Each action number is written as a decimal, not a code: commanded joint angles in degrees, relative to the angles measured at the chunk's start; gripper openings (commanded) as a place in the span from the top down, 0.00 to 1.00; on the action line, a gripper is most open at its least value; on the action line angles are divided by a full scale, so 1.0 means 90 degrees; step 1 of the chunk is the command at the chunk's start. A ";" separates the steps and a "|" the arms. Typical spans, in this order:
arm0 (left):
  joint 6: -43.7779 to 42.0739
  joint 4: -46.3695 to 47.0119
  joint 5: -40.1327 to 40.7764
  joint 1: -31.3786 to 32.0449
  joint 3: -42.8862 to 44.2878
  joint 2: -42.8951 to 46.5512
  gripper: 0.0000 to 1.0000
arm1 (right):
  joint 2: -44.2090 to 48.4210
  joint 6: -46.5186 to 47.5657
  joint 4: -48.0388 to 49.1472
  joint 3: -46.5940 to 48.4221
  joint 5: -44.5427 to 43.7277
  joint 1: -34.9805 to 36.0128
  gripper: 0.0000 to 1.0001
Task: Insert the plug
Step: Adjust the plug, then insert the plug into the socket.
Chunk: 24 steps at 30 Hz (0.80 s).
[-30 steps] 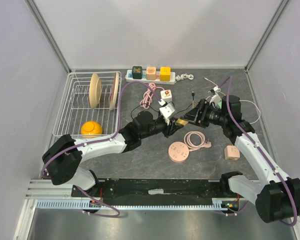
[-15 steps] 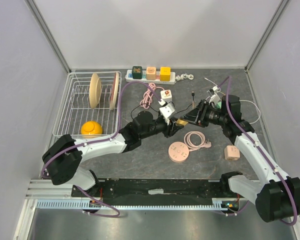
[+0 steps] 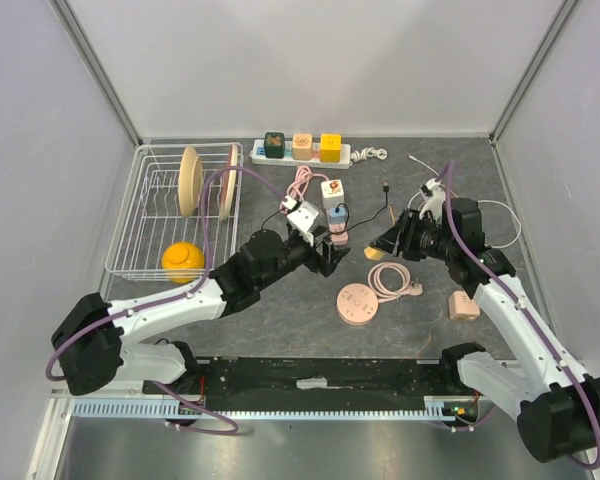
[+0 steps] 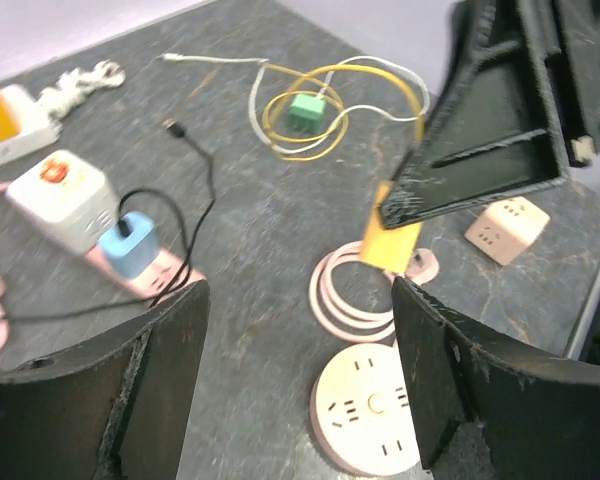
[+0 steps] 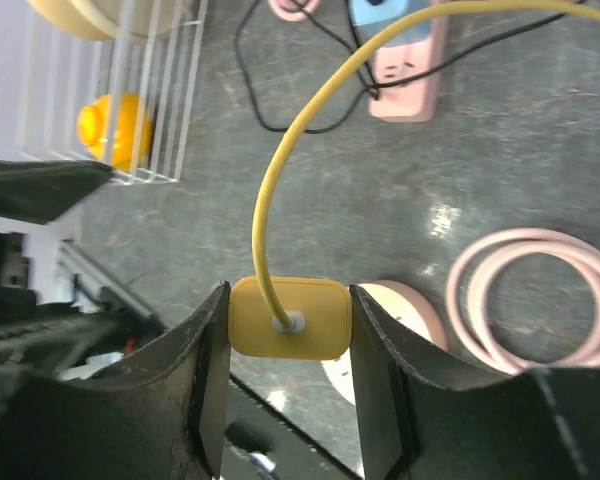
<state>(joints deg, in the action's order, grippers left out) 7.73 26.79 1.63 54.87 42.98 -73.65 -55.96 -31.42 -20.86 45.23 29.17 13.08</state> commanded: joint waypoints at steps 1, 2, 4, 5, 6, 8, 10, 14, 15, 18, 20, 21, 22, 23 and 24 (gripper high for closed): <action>0.0771 -0.0875 0.1399 0.0007 -0.0234 0.0565 0.20 | 0.0251 0.0503 -0.0406 0.0014 -0.1305 0.0371 1.00; 0.0956 -0.1031 0.1749 0.0016 -0.0283 0.0720 0.20 | 0.0300 0.0464 -0.0436 -0.0025 -0.1762 0.0469 1.00; 0.1123 -0.1461 0.2015 0.0016 -0.0419 0.0858 0.20 | 0.0320 0.0444 -0.0446 -0.0162 -0.2155 0.0849 1.00; 0.1240 -0.1559 0.2152 0.0016 -0.0459 0.0984 0.20 | 0.0320 0.0444 -0.0407 -0.0211 -0.2505 0.0977 1.00; 0.1299 -0.1763 0.2182 0.0007 -0.0498 0.1044 0.20 | 0.0320 0.0454 -0.0378 -0.0318 -0.2653 0.1249 1.00; 0.1436 -0.1940 0.2241 0.0016 -0.0586 0.1180 0.20 | 0.0291 0.0493 -0.0174 -0.0435 -0.3082 0.1553 1.00; 0.1543 -0.2154 0.2289 0.0007 -0.0645 0.1239 0.20 | 0.0252 0.0688 0.0012 -0.0650 -0.3366 0.2022 1.00; 0.1933 -0.2487 0.2358 0.0007 -0.0684 0.1357 0.21 | 0.0105 0.0884 0.0365 -0.0914 -0.3874 0.2462 1.00; 0.2031 -0.2556 0.2348 0.0007 -0.0684 0.1395 0.20 | 0.0095 0.0826 0.0365 -0.0934 -0.4127 0.2559 1.00; 0.2461 -0.2703 0.2309 0.0007 -0.0820 0.1474 0.21 | 0.0047 0.0396 0.0297 -0.0963 -0.4577 0.2783 1.00; 0.2675 -0.2712 0.2290 -0.0003 -0.0947 0.1474 0.20 | -0.0012 0.0074 0.0267 -0.0973 -0.5027 0.2998 1.00; 0.2715 -0.2713 0.2280 0.0007 -0.0977 0.1474 0.20 | -0.0041 0.0034 0.0277 -0.0983 -0.5173 0.3261 1.00; 0.2745 -0.2713 0.2241 0.0007 -0.0996 0.1455 0.20 | -0.0119 0.0053 0.0316 -0.1002 -0.5349 0.3399 1.00; 0.2755 -0.2722 0.2222 -0.0003 -0.0996 0.1435 0.20 | -0.0158 0.0083 0.0393 -0.1022 -0.5447 0.3516 1.00; 0.2745 -0.2722 0.2202 0.0007 -0.0977 0.1416 0.21 | -0.0197 0.0131 0.0452 -0.1080 -0.5477 0.3701 1.00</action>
<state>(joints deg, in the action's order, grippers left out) 27.57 2.13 20.08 54.87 34.44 -61.23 -56.58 -28.75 -20.78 36.36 -12.86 41.82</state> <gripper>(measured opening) 0.795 0.507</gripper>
